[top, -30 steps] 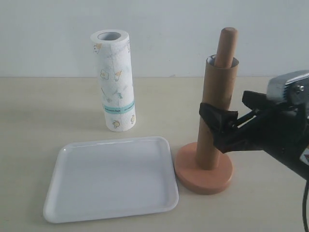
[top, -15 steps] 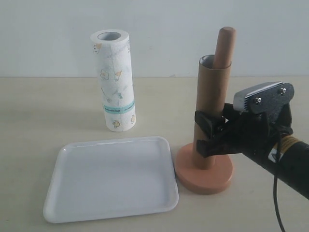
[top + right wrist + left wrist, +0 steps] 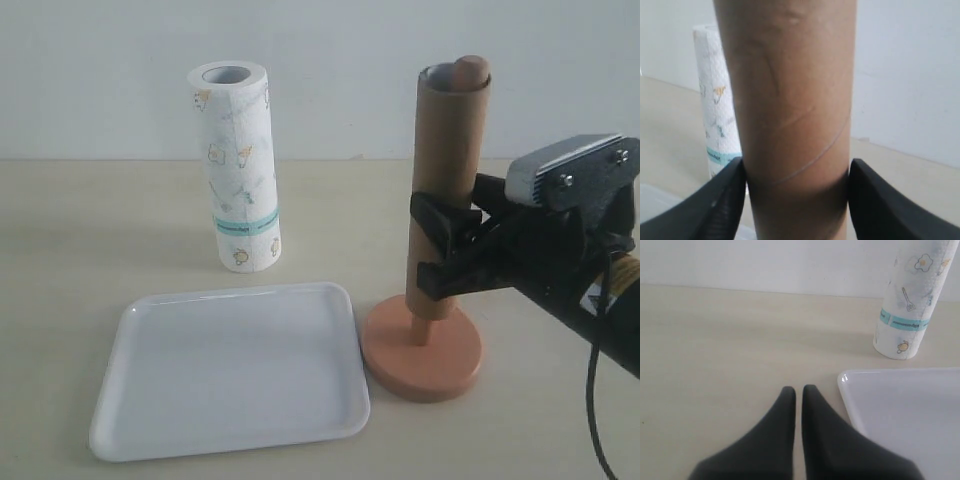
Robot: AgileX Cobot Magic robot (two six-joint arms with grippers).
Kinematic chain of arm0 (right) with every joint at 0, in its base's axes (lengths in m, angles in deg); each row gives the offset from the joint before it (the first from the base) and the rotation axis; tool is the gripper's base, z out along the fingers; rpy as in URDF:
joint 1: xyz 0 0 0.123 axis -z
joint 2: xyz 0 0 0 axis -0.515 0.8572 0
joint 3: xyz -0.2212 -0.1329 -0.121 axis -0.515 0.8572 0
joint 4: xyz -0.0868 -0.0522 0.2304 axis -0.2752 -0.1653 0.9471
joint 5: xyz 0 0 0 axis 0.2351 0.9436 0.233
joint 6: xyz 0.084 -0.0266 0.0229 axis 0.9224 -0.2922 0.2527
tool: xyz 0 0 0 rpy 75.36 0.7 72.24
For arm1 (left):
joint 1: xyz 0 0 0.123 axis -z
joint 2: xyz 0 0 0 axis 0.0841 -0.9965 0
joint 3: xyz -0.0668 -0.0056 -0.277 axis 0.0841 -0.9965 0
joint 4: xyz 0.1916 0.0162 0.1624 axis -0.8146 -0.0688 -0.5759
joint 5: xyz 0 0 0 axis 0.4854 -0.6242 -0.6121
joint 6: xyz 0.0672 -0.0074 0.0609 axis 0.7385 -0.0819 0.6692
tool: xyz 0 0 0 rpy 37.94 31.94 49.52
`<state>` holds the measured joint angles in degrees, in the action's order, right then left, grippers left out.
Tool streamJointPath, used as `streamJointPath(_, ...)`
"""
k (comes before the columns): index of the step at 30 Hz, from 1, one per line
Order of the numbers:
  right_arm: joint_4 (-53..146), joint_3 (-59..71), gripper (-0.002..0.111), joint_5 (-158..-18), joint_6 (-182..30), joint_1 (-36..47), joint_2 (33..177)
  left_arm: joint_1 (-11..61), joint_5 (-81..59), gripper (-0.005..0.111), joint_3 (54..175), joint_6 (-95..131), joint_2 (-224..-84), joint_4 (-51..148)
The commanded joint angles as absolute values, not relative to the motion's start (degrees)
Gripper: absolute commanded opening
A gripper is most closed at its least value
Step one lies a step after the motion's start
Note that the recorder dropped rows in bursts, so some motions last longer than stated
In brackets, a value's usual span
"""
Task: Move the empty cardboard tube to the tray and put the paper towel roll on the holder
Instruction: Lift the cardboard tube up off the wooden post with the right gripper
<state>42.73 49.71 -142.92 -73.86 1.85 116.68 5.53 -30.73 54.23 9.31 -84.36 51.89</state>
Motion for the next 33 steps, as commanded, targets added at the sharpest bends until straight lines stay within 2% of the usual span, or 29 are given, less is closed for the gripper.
streamJointPath(1,42.53,49.46,0.000,-139.72,-74.63,1.78,110.53,6.05,-30.48,0.004,54.02,9.38,-84.19,51.83)
streamJointPath(22,42.10,48.90,0.000,-132.64,-74.06,1.78,80.25,6.05,-30.48,0.004,54.02,9.38,-84.19,51.83)
streamJointPath(33,36.46,33.24,0.000,-117.41,-71.23,1.78,75.85,6.05,-30.48,0.004,54.02,9.38,-84.19,51.83)
